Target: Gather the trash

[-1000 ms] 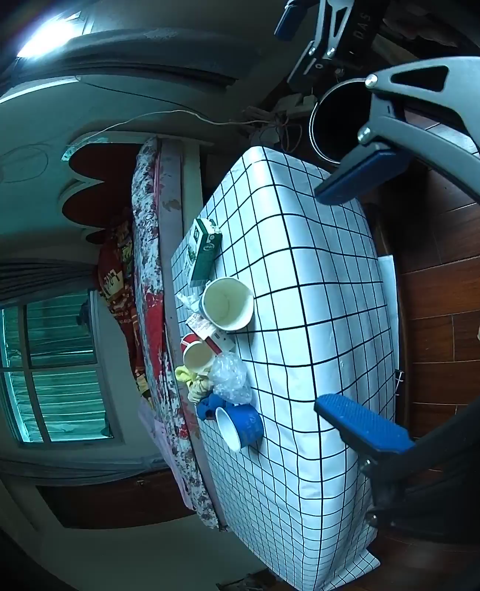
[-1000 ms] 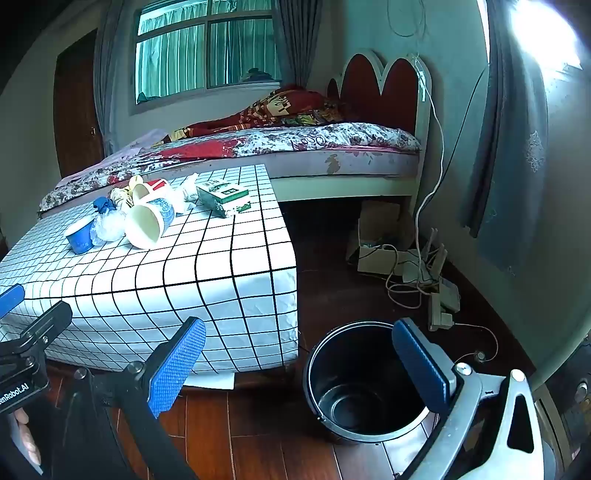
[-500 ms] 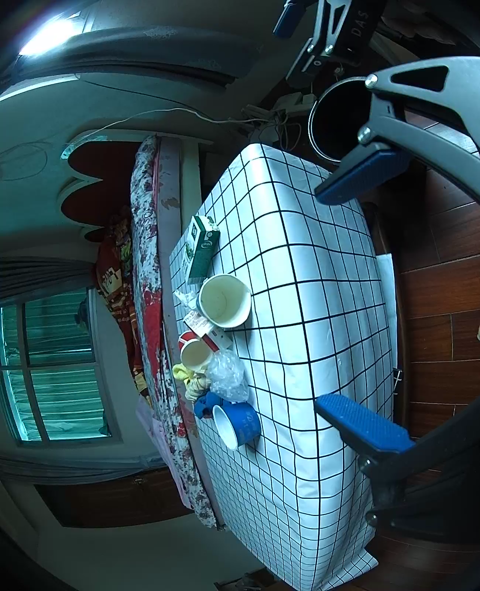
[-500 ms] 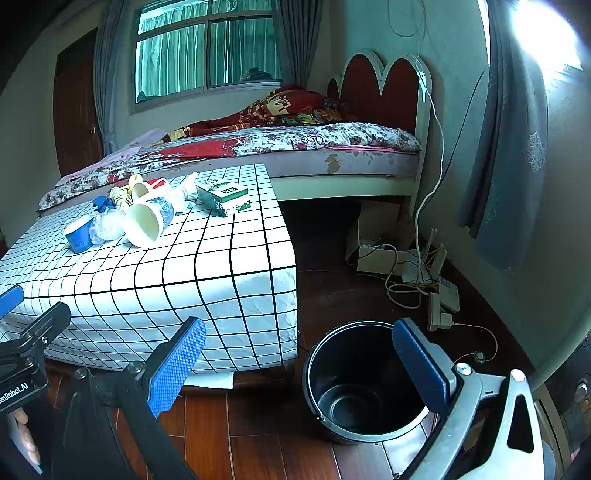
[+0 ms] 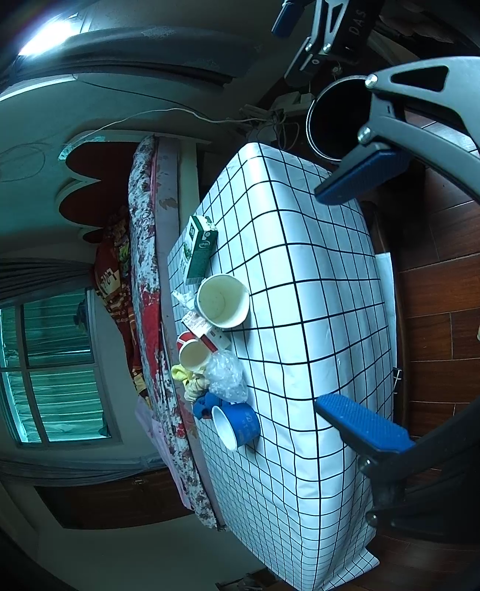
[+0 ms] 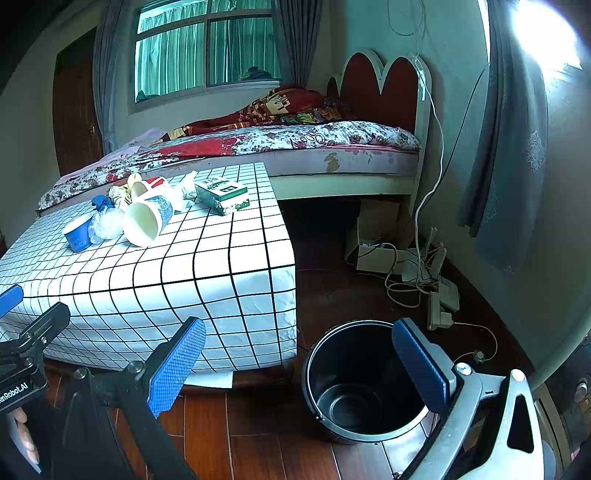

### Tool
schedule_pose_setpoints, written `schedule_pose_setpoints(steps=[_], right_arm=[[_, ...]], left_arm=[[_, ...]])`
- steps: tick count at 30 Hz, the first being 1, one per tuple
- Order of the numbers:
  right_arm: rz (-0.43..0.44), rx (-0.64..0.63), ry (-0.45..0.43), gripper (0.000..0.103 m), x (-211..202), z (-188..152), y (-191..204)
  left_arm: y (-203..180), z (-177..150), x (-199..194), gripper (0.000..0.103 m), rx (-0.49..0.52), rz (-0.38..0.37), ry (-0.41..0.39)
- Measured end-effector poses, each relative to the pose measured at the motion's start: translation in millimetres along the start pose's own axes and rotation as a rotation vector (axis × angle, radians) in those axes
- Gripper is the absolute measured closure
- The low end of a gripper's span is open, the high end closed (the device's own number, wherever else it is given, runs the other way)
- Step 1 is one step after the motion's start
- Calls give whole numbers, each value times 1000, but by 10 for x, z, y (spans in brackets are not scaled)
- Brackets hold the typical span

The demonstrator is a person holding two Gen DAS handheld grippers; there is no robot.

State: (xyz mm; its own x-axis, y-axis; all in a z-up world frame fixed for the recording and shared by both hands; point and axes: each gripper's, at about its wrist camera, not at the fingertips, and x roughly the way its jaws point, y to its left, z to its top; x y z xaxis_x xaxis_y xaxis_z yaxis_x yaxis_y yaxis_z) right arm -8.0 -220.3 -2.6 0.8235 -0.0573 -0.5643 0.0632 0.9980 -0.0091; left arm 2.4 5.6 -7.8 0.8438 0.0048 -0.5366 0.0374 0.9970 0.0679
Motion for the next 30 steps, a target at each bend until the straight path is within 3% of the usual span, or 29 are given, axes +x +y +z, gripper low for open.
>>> schedule_pose_setpoints(steps=[30], right_arm=[[0,1,1,1,0,-12,-27]], left_arm=[[12,-14,10,1,0,-1,5]])
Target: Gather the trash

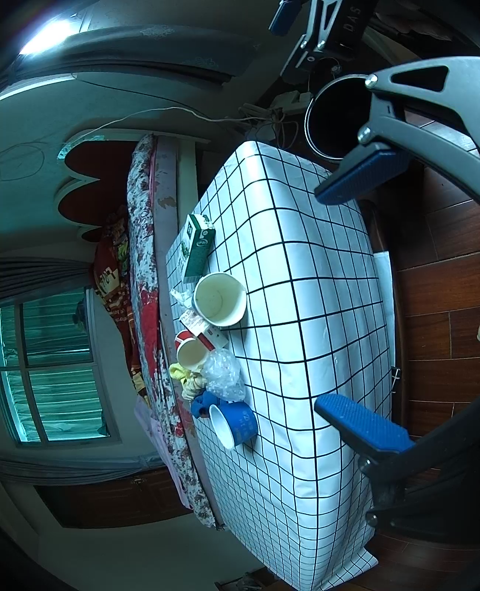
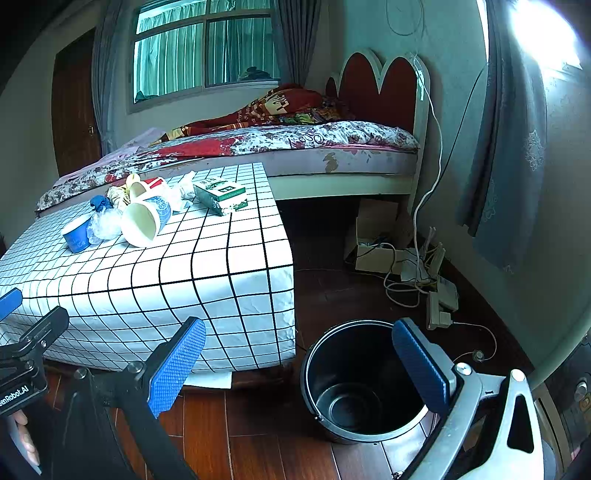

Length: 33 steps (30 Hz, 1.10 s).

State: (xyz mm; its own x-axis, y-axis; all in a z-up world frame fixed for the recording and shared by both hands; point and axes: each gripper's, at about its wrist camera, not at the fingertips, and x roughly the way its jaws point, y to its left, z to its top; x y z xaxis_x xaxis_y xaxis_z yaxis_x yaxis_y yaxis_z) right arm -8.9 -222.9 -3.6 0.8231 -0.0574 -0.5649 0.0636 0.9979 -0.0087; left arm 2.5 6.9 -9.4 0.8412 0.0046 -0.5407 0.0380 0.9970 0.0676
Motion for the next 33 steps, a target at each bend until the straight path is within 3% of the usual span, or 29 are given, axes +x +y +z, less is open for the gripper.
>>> schedule_pose_setpoints(steps=[23,33], right_arm=[[12,-5,2,1,12,-6,7],[160,-29,-9,1,186,254,244]], left_arm=[[38,-38,9,1,-13,-2,1],[343,198,157,1,-47,36,-16]])
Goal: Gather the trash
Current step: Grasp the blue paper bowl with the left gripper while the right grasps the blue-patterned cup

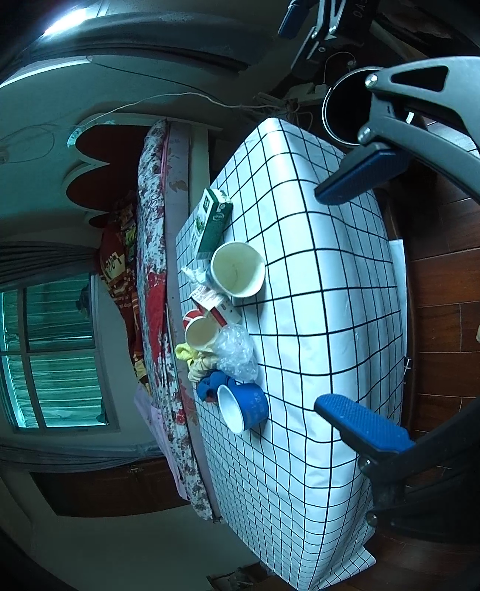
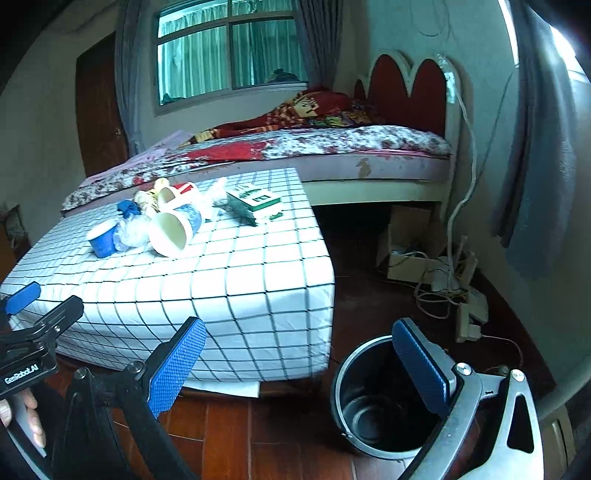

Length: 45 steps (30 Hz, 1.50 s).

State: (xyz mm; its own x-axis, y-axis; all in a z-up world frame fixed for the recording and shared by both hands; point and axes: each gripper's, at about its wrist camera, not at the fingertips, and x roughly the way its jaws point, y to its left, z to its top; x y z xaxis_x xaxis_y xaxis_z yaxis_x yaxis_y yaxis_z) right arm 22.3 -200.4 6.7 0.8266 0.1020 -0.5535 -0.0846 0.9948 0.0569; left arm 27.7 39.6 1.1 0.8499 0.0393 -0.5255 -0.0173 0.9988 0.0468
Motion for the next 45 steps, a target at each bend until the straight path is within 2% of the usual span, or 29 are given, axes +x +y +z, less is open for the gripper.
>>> schedule_pose_setpoints(steps=[8,15,20,22,29,30,32,34,40,43,44,45], right_arm=[[109,-126,-4,1,483,317,668],[170,-172,24,1,1016,519,1218],[174,-175,60,1,1469,633,1528],[138,-192,75,1,1650,669,1633],[95,-198,92,1,1984,804,1621],[96,-200,94,4,2012,822,1615],[102,-202,102,19,2065,848,1594],[112,-199,111,26,2095,854,1565],[125,-197,115,27,2120,839,1485],[141,-199,114,31,2115,845,1453],[152,-199,109,36,2099,851,1443],[162,-202,103,38,2083,861,1436]], left_arm=[[615,82,336,1,-83,65,35],[1111,106,648,1,-159,133,52],[1323,152,928,1,-205,145,70],[1370,193,1047,1,-208,141,73],[1470,359,1501,1,-219,110,84],[1480,376,1566,1,-224,103,89],[1497,411,1687,1,-229,90,102],[1505,442,1761,2,-232,81,105],[1551,528,1901,2,-246,88,112],[1574,544,1982,11,-246,80,130],[1575,546,2013,28,-246,58,142],[1573,548,2007,27,-242,56,142]])
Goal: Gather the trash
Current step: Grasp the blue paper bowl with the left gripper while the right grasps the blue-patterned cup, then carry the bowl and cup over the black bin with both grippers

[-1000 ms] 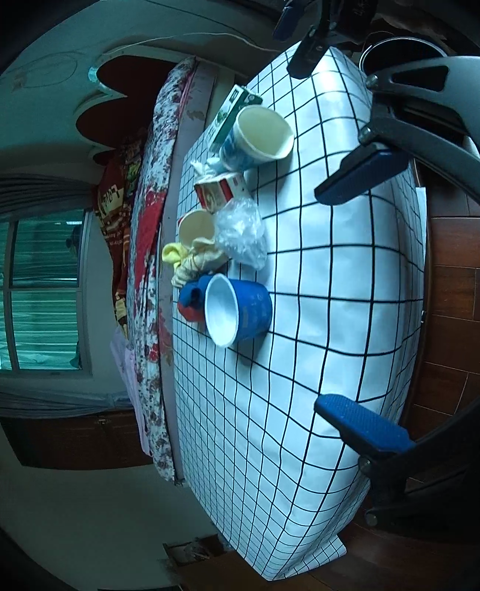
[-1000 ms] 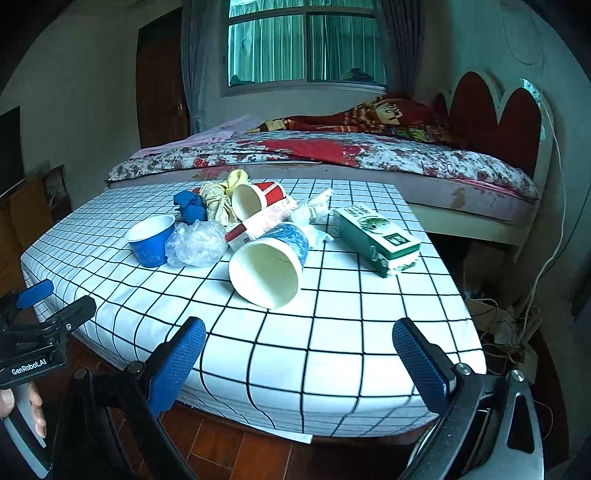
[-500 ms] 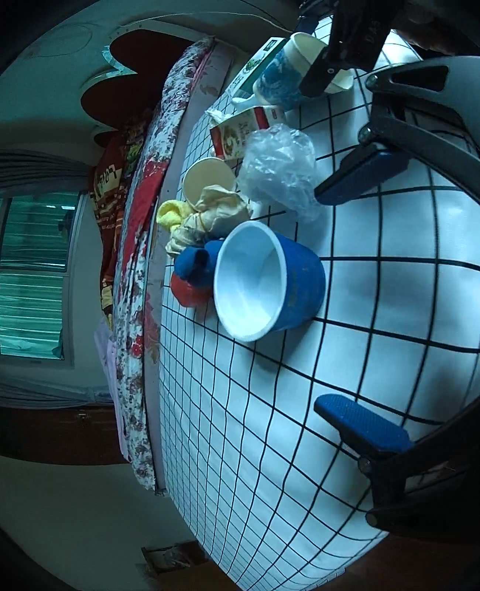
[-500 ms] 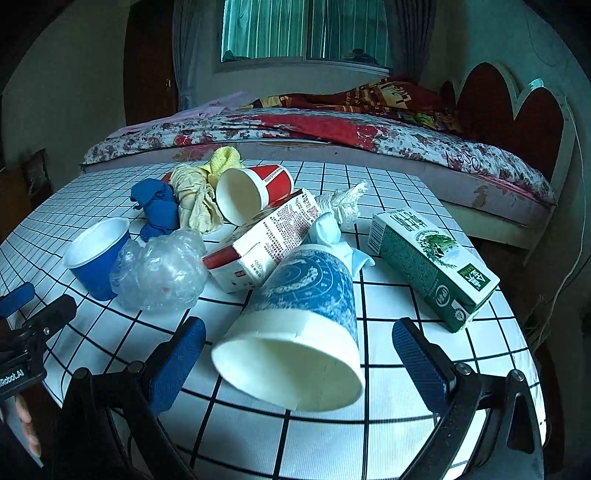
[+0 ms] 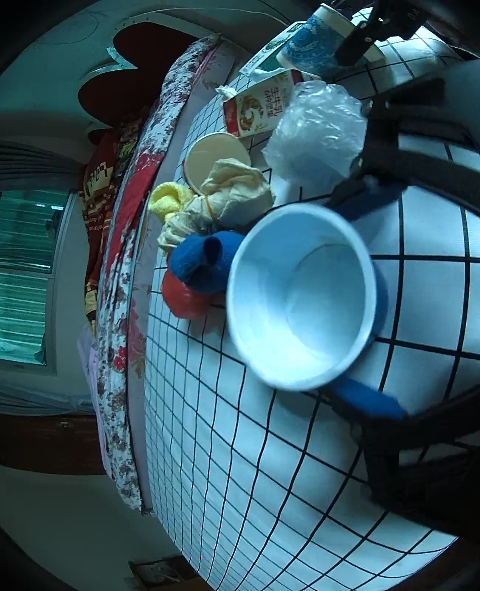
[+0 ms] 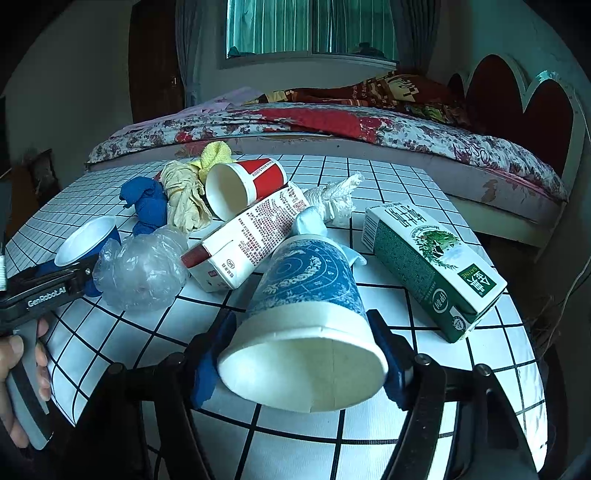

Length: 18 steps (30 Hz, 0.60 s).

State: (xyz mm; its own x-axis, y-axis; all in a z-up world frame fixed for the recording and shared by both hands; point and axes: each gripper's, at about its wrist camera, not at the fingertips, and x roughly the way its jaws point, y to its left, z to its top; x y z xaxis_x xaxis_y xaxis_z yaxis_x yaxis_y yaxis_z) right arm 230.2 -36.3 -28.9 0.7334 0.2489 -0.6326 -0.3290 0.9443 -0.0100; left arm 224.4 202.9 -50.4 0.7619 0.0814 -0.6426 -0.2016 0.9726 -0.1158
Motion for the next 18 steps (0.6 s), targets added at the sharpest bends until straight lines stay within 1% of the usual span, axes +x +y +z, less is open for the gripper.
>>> schedule_pose_setpoints(steps=[1,3,4,9,11,14,18], right_arm=[[9,-4,-4,43,-21,1,-2],[27,-11,-14,47,-67,-9,-7],[34,-15,-19,50,-91,-17,-11],[67,-16,-87,51,-329,-19,-66],[73,-13,-117,51,-449,-9,-101],[66,5,-145,51,-630,-22,-189],[47,43,-164,51,-870,-132,-378]], left_arm=[[4,-6,-35,27,1,5,-4],[-1,-24,-131,27,3,-4,-22],[-8,-40,-198,27,7,-3,-38],[-100,-98,-497,27,41,-6,-90],[-163,-127,-592,27,57,-14,-98],[-307,-192,-751,27,86,-30,-112],[-534,-260,-913,27,129,-65,-127]])
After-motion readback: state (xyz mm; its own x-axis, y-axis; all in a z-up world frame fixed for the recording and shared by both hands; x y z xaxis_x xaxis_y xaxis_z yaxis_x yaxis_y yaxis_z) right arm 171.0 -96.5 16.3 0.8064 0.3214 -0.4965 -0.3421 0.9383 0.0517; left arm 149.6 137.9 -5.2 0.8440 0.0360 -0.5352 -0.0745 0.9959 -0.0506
